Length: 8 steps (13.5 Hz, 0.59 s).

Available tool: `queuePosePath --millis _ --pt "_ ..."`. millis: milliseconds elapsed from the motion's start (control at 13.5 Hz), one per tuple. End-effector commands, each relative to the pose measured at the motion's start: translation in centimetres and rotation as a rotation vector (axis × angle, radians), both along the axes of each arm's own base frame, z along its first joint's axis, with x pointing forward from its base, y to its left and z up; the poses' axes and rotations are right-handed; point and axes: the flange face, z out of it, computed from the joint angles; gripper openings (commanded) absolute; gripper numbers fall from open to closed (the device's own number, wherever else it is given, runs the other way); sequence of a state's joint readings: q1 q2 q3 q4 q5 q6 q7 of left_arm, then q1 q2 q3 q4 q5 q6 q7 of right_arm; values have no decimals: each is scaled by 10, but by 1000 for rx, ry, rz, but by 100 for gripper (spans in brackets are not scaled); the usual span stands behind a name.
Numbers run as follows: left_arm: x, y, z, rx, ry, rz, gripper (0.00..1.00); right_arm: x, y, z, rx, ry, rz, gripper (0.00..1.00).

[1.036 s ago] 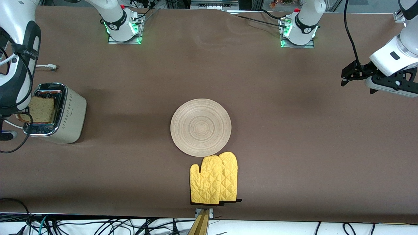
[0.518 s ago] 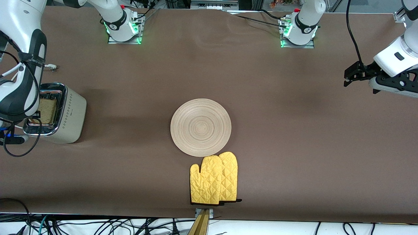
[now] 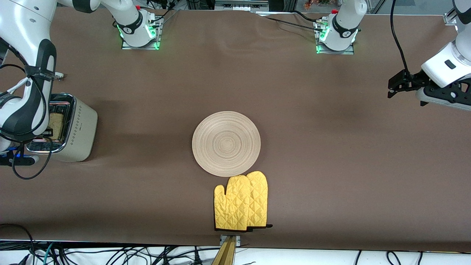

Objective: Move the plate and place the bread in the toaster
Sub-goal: 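Lower the bread into the toaster slot and open the right gripper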

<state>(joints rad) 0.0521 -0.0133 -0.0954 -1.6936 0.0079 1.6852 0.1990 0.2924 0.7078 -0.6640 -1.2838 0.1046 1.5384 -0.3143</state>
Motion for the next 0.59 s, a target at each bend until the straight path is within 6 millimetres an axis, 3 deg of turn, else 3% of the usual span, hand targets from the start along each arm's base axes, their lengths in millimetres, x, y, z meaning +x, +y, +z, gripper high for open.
queuePosePath --millis 0,370,518 --pt "12 -2 14 -11 -18 -7 100 5 7 -22 36 -25 -17 0" --pt "14 -1 16 -11 -22 -9 100 0 2 -6 27 -6 -24 0" --pt "12 -10 17 -12 -22 -22 100 -1 -1 0 25 -10 -21 0"
